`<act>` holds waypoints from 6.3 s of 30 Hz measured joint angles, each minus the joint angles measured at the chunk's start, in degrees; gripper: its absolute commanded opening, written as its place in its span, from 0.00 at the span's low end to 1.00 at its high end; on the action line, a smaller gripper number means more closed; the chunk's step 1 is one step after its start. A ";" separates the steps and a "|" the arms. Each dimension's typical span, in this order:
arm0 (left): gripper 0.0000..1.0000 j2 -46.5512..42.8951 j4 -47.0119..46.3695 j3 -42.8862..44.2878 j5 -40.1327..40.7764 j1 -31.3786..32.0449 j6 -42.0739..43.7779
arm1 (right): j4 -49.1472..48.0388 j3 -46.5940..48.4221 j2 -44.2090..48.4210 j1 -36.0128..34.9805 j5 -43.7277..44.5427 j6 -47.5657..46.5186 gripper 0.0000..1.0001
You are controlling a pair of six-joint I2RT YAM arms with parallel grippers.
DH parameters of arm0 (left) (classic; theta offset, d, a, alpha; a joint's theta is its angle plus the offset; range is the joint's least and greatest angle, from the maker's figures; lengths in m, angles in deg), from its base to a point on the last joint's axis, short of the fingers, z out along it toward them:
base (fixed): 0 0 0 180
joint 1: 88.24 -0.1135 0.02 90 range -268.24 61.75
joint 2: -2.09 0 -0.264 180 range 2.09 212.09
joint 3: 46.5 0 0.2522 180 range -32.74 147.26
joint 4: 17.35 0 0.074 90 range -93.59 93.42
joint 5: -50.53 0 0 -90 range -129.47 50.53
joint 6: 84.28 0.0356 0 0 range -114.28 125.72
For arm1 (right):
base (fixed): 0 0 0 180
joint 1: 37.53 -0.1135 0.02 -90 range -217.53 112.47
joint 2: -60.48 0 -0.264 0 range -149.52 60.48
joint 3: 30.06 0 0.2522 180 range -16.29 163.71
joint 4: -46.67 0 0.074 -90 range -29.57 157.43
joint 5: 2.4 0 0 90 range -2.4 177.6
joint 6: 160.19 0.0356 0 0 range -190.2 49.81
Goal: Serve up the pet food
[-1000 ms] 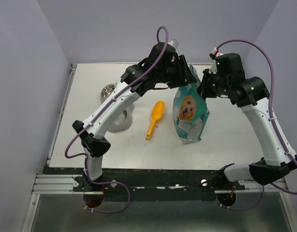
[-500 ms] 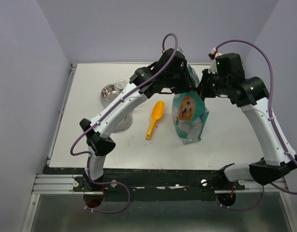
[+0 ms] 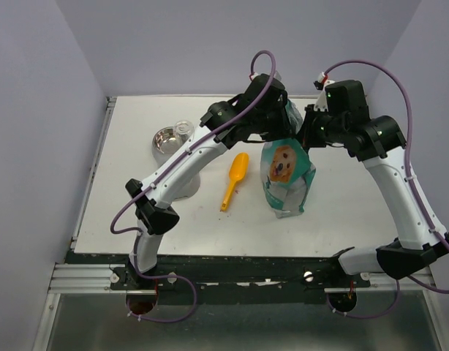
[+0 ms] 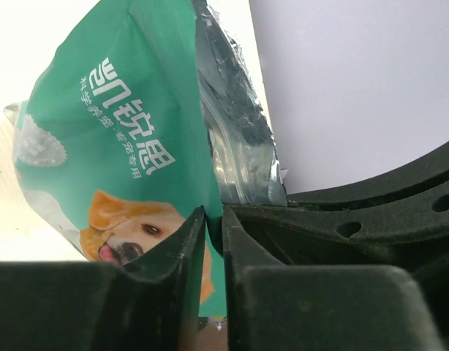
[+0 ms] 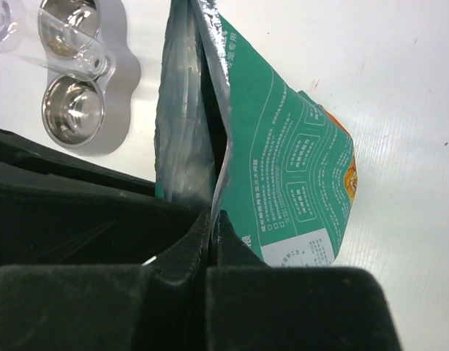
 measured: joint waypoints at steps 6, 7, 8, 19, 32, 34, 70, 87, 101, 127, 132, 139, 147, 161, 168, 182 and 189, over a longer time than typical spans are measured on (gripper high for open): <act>0.00 1.14 -0.26 0.85 -0.04 0.11 2.47 | 0.87 1.31 -1.60 -0.09 1.57 -0.79 0.24; 0.00 1.07 -0.37 0.72 -0.04 0.11 2.82 | 1.20 1.84 -2.05 -0.09 1.84 -0.83 0.27; 0.00 0.63 -0.70 0.02 -0.07 0.13 3.06 | 1.79 2.75 -2.78 -0.09 2.23 -0.94 0.29; 0.00 -4.33 -0.92 -4.79 -0.26 0.04 2.60 | 8.61 15.30 -14.75 -0.11 4.68 -1.36 0.05; 0.00 -9.29 -2.29 -9.51 -1.05 0.00 8.87 | 13.99 21.55 -15.04 9.18 14.69 1.03 0.00; 0.00 -9.11 -6.71 -10.14 -2.60 0.28 9.07 | 18.36 24.04 -15.02 12.57 15.19 0.61 0.00; 0.57 -47.82 -22.62 -67.80 -22.38 -8.22 18.88 | 2.16 -9.81 -0.90 -9.51 0.39 -0.26 0.00; 0.56 -29.57 -40.63 -77.29 -36.92 -10.64 5.07 | 5.66 -18.38 15.15 -9.38 -6.43 3.19 0.00; 0.52 -12.57 -64.72 -80.13 -34.45 1.36 -24.76 | 4.83 -18.49 18.29 -9.35 -2.51 4.76 0.00; 0.59 10.01 -73.75 -59.04 -29.99 -10.16 -34.42 | 0.04 -15.76 1.49 -8.26 17.53 3.19 0.00; 0.70 -10.84 -59.91 -66.14 -30.58 -12.44 -18.23 | 0.04 -15.47 1.90 -8.39 15.63 1.38 0.00; 0.60 -33.31 -46.16 -66.58 -28.13 -10.21 -0.96 | 3.17 -9.81 -0.66 -8.39 14.45 0.68 0.00; 0.69 -32.20 -39.17 -63.60 -23.43 -5.84 4.61 | 5.64 -4.20 -4.02 -8.61 13.57 2.36 0.00; 0.25 -19.17 -30.05 -49.83 -15.69 -0.42 6.86 | 9.97 -2.08 -4.17 -8.70 15.17 4.57 0.04; 0.52 -15.50 -30.29 -45.62 -18.78 -0.44 4.50 | 10.40 -1.60 -4.17 -8.74 17.38 4.74 0.04; 0.00 -15.39 -30.23 -46.73 -20.11 -0.26 3.04 | 11.39 -3.28 -1.70 -9.35 18.16 6.19 0.29; 0.00 -15.34 -26.27 -43.80 -17.07 -0.11 2.78 | 11.41 -5.40 0.94 -9.35 18.25 5.35 0.36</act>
